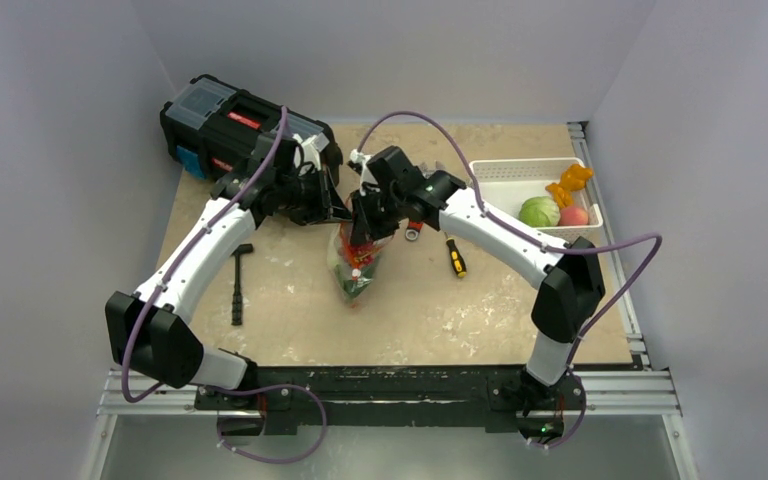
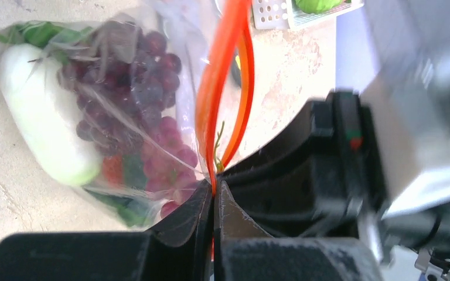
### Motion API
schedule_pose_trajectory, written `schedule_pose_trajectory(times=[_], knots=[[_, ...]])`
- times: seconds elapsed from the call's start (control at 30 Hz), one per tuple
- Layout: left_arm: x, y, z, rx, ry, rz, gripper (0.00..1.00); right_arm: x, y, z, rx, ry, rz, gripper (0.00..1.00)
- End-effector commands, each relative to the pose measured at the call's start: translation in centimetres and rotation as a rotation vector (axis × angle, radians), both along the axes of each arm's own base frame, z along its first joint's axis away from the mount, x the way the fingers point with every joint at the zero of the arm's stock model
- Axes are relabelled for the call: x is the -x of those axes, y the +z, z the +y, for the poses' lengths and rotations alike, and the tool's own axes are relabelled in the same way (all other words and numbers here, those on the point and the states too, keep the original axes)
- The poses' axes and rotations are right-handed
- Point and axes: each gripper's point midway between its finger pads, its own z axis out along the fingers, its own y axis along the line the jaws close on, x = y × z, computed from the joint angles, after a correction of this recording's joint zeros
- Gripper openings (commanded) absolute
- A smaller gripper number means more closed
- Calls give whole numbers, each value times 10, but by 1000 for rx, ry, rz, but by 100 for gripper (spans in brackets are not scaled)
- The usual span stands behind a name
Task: Place the food in the zip-top bag and seal the zipper
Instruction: Place the fake fruit in the zipper food storage bag.
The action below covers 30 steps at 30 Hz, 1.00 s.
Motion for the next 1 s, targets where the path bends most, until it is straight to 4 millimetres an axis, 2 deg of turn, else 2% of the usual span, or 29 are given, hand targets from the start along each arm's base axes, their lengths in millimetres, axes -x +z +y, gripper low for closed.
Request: schedule_pose_trajectory(times=[0.0,0.07,0.2,0.23,0.33,0.43,0.5,0.6,0.67,0.77,0.87,0.97], knots=[[-4,21,-5,55,-20,-67,0,1,5,-21,177,29,-164,5],[-4,20,-5,53,-20,-65,0,0,10,-20,170,13,-162,12],[-5,18,-5,50,-19,-59,0,1,38,-1,32,-29,-136,24],[-5,18,-5,50,-18,-59,0,-1,45,1,14,-44,-136,23],[-5,17,-6,51,-21,-55,0,-19,58,-4,-4,-138,-133,1],[-5,16,-6,52,-23,-52,0,-30,66,-7,-113,-169,-64,0],[-5,16,-6,53,-24,-51,0,-33,75,-2,-229,-164,-9,0],[-5,16,-7,55,-27,-46,0,-26,80,7,-341,-107,90,0],[-5,16,-7,58,-29,-45,0,-19,76,12,-359,-67,143,0],[-4,18,-8,63,-33,-46,0,-22,64,10,-317,-105,136,0],[-3,18,-7,61,-30,-48,0,-17,37,7,-185,-115,89,0],[-4,18,-7,59,-27,-51,0,4,8,7,-81,-28,100,0]])
